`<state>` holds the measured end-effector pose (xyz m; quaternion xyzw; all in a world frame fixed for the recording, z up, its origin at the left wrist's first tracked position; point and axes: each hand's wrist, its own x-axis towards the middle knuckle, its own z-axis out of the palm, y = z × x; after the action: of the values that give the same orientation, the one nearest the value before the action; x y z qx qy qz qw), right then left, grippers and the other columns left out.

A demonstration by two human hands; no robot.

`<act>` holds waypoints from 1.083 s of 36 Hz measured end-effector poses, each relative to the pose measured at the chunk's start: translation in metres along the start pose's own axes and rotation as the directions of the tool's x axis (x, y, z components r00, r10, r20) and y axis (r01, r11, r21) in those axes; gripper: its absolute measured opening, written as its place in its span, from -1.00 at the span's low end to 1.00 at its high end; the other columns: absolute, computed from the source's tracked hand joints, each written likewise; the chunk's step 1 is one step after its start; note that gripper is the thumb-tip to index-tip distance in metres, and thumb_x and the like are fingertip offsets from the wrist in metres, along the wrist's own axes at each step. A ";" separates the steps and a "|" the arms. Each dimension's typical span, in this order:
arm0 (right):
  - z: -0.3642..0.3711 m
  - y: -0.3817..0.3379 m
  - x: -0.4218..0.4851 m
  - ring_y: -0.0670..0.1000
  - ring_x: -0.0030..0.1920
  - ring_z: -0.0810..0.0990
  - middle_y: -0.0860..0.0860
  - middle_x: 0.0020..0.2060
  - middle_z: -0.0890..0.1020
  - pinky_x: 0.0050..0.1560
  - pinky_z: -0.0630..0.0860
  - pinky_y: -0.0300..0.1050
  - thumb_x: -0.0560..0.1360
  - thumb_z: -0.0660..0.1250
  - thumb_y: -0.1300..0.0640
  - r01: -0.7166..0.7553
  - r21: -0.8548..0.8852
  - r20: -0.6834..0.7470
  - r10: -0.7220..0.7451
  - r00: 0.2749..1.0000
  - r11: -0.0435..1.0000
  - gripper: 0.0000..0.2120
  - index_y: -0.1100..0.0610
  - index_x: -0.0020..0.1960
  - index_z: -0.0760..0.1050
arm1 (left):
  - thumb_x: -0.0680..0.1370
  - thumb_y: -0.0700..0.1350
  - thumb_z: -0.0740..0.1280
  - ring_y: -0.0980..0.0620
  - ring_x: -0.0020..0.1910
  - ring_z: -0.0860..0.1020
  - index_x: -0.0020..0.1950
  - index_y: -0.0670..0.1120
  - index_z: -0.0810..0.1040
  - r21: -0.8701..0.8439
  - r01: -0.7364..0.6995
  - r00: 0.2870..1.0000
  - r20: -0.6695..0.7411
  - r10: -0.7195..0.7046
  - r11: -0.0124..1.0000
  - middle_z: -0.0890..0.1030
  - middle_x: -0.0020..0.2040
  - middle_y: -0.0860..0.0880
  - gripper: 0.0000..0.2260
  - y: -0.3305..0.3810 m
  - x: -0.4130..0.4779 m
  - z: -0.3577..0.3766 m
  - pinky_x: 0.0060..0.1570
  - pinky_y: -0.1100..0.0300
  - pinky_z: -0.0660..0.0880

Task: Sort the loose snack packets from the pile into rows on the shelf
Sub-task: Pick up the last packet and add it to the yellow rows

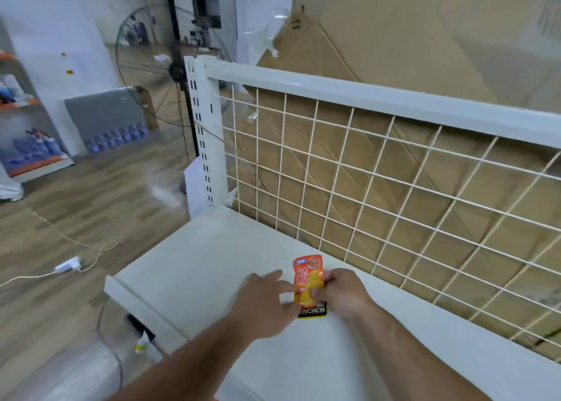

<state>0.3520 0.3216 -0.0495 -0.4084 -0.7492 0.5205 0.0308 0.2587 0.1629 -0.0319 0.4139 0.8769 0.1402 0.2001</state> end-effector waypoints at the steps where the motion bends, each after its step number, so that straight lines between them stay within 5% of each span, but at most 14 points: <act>1: -0.004 0.001 -0.012 0.06 -0.22 0.68 0.01 -0.30 0.70 -0.07 0.62 -0.04 0.16 0.49 0.21 -0.004 -0.016 0.005 0.004 1.000 1.000 -0.86 0.11 -0.30 0.60 | 0.56 0.22 0.20 0.04 0.48 0.17 0.43 0.24 0.39 -0.005 0.011 1.000 -0.025 -0.011 1.000 0.20 0.55 0.18 -0.57 0.003 -0.007 0.004 0.44 0.19 0.08; 4: -0.021 0.013 -0.042 -0.03 -0.37 0.56 -0.01 -0.39 0.62 -0.31 0.45 -0.21 0.33 0.48 0.37 -0.022 -0.009 0.001 0.022 1.000 1.000 -0.77 0.10 -0.31 0.52 | 0.55 0.23 0.20 0.06 0.49 0.19 0.47 0.18 0.35 0.027 0.018 0.997 -0.081 -0.016 0.999 0.25 0.53 0.19 -0.51 0.019 -0.031 0.016 0.45 0.17 0.10; 10: -0.069 0.053 -0.093 0.06 -0.33 0.59 0.09 -0.31 0.66 -0.27 0.49 -0.12 0.36 0.47 0.32 -0.021 0.038 -0.086 0.024 0.996 0.999 -0.82 0.14 -0.24 0.49 | 0.57 0.25 0.08 0.12 0.53 0.13 0.56 0.12 0.17 0.201 -0.014 0.982 -0.182 0.052 0.979 0.19 0.57 0.12 -0.43 0.067 -0.080 0.042 0.50 0.14 0.00; 15: -0.106 0.077 -0.139 -0.02 -0.42 0.50 0.07 -0.32 0.62 -0.42 0.35 -0.22 0.41 0.45 0.30 0.010 0.089 -0.145 0.003 0.989 0.996 -0.82 0.14 -0.21 0.46 | 0.60 0.20 0.12 0.09 0.54 0.13 0.57 0.11 0.15 0.246 -0.076 0.975 -0.186 0.124 0.966 0.19 0.57 0.10 -0.46 0.109 -0.103 0.060 0.52 0.07 0.02; 22: -0.148 0.113 -0.210 0.03 -0.31 0.56 0.11 -0.27 0.67 -0.27 0.42 -0.15 0.37 0.48 0.28 0.014 0.137 -0.268 0.024 0.963 0.990 -0.86 0.16 -0.19 0.52 | 0.60 0.18 0.14 0.08 0.55 0.10 0.58 0.13 0.12 0.246 -0.247 0.951 -0.122 0.283 0.937 0.16 0.58 0.11 -0.45 0.162 -0.115 0.081 0.53 0.04 -0.01; 28: -0.161 0.145 -0.276 -0.05 -0.43 0.50 -0.01 -0.43 0.58 -0.44 0.34 -0.24 0.40 0.44 0.38 0.010 0.266 -0.423 0.107 0.900 0.964 -0.79 0.13 -0.24 0.49 | 0.60 0.15 0.17 0.10 0.55 0.12 0.57 0.14 0.16 0.213 -0.443 0.880 -0.079 0.467 0.871 0.17 0.58 0.10 -0.46 0.201 -0.129 0.100 0.52 0.08 0.01; 33: -0.155 0.176 -0.338 0.01 -0.35 0.45 -0.01 -0.42 0.44 -0.35 0.32 -0.17 0.41 0.42 0.39 -0.020 0.362 -0.525 0.222 0.822 0.932 -0.68 0.07 -0.27 0.35 | 0.60 0.14 0.18 0.08 0.55 0.12 0.56 0.13 0.17 0.139 -0.567 0.819 -0.007 0.574 0.812 0.17 0.58 0.10 -0.47 0.223 -0.155 0.128 0.53 0.08 -0.01; 39: -0.154 0.214 -0.409 -0.04 -0.42 0.41 -0.01 -0.40 0.37 -0.48 0.34 -0.29 0.43 0.40 0.41 -0.052 0.425 -0.600 0.324 0.731 0.904 -0.67 0.10 -0.25 0.32 | 0.57 0.15 0.19 0.05 0.52 0.19 0.54 0.14 0.23 0.096 -0.684 0.729 0.061 0.681 0.723 0.25 0.55 0.09 -0.47 0.258 -0.197 0.166 0.49 0.06 0.02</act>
<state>0.8200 0.2011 0.0030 -0.6262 -0.5282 0.4781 0.3166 0.6225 0.1817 -0.0256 0.7193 0.6674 0.1502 0.1205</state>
